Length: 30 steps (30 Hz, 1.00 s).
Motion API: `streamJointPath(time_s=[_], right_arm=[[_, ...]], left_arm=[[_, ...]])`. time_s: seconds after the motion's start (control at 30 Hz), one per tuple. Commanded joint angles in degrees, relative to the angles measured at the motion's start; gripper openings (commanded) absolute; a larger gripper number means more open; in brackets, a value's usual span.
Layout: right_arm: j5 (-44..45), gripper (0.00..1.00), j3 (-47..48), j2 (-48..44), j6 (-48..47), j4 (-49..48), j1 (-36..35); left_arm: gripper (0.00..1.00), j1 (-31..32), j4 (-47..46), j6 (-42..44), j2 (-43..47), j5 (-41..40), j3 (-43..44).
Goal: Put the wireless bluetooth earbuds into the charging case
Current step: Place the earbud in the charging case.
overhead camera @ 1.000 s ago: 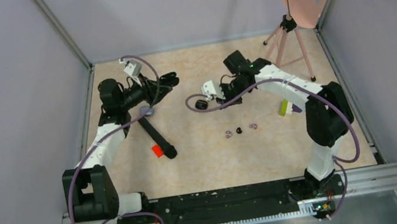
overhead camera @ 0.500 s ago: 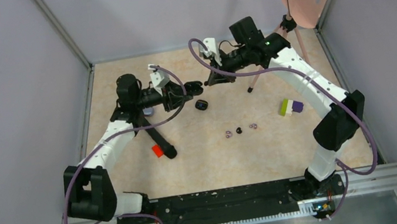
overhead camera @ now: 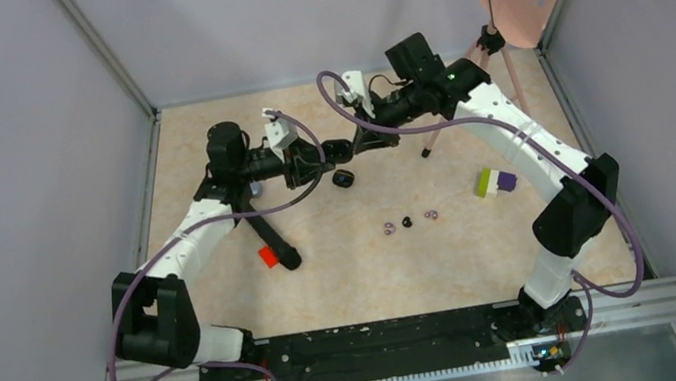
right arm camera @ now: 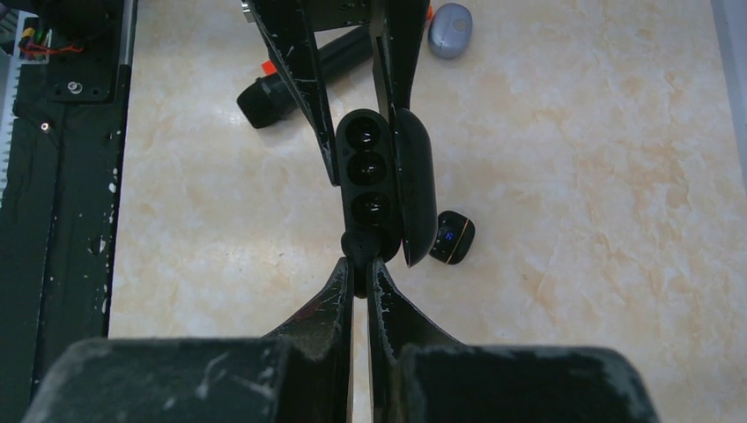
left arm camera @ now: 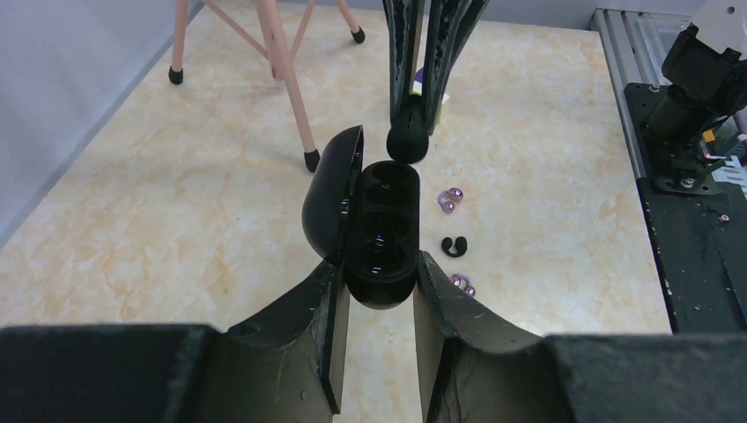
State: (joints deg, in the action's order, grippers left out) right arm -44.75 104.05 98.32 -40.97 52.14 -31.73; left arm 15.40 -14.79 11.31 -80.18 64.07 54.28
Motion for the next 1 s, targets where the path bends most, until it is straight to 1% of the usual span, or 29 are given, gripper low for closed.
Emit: streamJointPath(time_s=[0.0, 0.33, 0.73, 0.97], right_arm=[[-1.4, 0.00, 2.5, -0.2, -1.4, -0.1, -1.7], [1.4, 0.00, 3.1, 0.6, -1.4, -2.1, -3.2], [5.0, 0.00, 1.4, -0.1, -1.9, -2.1, -3.2], [6.0, 0.00, 0.1, -0.7, -1.7, -2.4, -3.2]], left_arm=[[0.00, 1.1, -0.6, 1.2, -0.4, 1.2, 3.5], [0.00, 1.9, 2.5, 3.1, -0.8, 2.2, 5.1], [0.00, 1.9, 1.9, 3.0, 0.0, 2.3, 4.4], [0.00, 1.7, -1.9, -3.1, -0.2, 2.5, 3.8]])
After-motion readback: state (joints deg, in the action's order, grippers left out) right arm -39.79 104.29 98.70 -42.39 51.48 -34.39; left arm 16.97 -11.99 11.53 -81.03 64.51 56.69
